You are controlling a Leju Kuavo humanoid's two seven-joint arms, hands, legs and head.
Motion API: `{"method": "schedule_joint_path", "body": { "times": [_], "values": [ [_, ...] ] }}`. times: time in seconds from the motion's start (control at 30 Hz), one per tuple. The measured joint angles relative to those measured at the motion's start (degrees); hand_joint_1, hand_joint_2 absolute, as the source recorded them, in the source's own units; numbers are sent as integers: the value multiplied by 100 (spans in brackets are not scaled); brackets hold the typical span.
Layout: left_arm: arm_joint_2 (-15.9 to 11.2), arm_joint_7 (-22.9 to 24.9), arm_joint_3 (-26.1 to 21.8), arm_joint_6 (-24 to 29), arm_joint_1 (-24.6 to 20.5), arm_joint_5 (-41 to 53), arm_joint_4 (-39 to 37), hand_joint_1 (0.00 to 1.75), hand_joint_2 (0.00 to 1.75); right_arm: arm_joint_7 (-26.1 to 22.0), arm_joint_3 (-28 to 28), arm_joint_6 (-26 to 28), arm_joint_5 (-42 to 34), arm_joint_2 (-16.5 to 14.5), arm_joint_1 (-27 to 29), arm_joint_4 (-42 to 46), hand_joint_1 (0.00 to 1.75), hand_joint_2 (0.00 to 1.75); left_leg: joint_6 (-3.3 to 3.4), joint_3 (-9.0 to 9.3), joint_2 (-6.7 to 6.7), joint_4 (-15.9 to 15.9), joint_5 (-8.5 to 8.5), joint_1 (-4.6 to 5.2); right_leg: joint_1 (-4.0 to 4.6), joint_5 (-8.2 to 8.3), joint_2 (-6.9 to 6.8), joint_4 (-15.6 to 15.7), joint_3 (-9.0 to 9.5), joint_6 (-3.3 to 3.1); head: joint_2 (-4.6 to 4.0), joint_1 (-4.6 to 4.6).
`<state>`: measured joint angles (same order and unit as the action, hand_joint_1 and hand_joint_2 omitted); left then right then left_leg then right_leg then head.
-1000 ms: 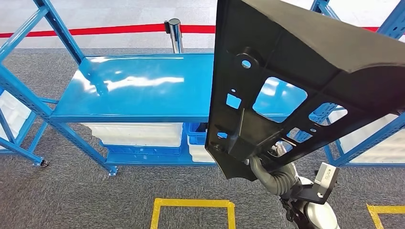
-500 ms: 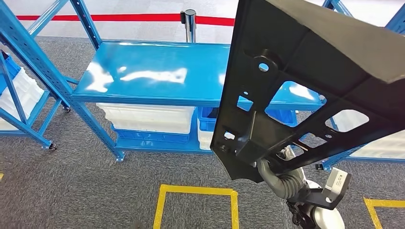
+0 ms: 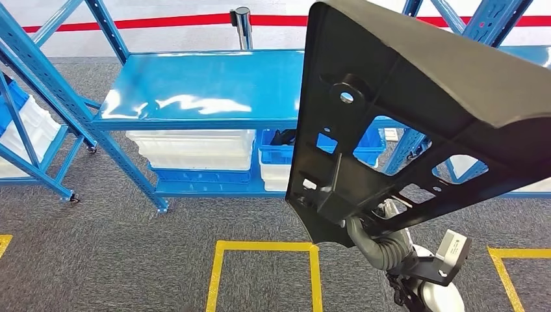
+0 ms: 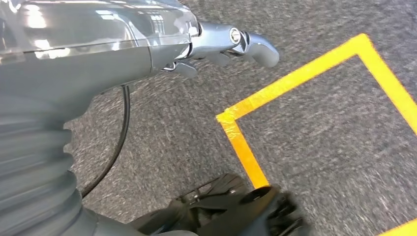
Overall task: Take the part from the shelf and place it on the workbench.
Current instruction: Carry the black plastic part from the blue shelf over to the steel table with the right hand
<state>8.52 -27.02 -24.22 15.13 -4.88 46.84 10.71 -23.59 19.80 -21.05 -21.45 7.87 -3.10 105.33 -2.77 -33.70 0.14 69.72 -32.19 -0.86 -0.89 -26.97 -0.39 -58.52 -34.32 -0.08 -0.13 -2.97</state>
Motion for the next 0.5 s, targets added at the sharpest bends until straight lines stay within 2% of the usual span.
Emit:
{"method": "schedule_joint_path", "body": {
  "times": [0.07,0.1,0.13,0.2,0.23,0.27,0.3,0.37,0.4,0.43,0.47,0.5],
  "values": [
    [1,-1,0,5,-5,2,0,0,175,-24,-30,2,38,-10,27,33,175,175,15,511,-2,-816,104,10,17,64,0,-25,-63,46,0,-48],
    [1,-1,0,8,-7,4,0,0,175,-35,-47,3,56,-16,40,53,175,175,24,643,-4,-1066,80,19,25,100,-1,-35,-88,73,0,-55],
    [2,-2,0,10,-4,6,0,0,175,-44,-62,5,71,-21,53,69,175,175,39,674,-8,-1169,45,33,32,140,-3,-38,-112,103,0,-50],
    [3,-3,0,13,10,9,-1,0,175,-57,-81,7,85,-31,97,90,175,175,113,617,-5,-1189,82,32,24,179,-4,-47,-148,163,0,-21],
    [3,-3,-1,13,15,11,-1,0,175,-63,-90,7,89,-33,126,97,175,175,173,580,2,-1190,121,27,19,107,-1,-109,-184,190,0,-2],
    [3,-4,-2,16,16,11,-1,0,175,-70,-98,7,91,-35,152,104,175,175,229,535,10,-1197,168,18,13,-50,4,-274,-255,211,0,26],
    [3,-7,-3,19,14,12,-1,0,175,-79,-110,7,93,-36,174,110,175,175,270,478,19,-1196,216,13,9,-281,7,-560,-367,224,0,58],
    [2,-10,-5,21,19,17,0,0,175,-92,-139,7,94,-39,209,115,175,175,295,346,22,-1179,303,16,10,-714,10,-1299,-611,236,0,122],
    [2,-13,-5,22,23,20,0,0,175,-97,-156,6,94,-39,230,115,175,175,293,280,23,-1164,340,16,10,-813,10,-1542,-656,239,0,141],
    [2,-16,-4,25,27,24,0,0,175,-99,-172,3,94,-40,251,116,175,175,287,219,23,-1145,370,15,9,-803,10,-1568,-591,240,0,159],
    [2,-21,-4,31,29,26,0,0,175,-101,-183,0,94,-42,266,119,175,175,277,168,23,-1124,395,12,8,-701,10,-1361,-408,239,0,175],
    [2,-27,-4,38,29,26,0,0,175,-103,-195,-3,95,-44,276,126,175,175,262,129,22,-1102,415,8,6,-552,10,-984,-139,239,0,189]
  ]
}}
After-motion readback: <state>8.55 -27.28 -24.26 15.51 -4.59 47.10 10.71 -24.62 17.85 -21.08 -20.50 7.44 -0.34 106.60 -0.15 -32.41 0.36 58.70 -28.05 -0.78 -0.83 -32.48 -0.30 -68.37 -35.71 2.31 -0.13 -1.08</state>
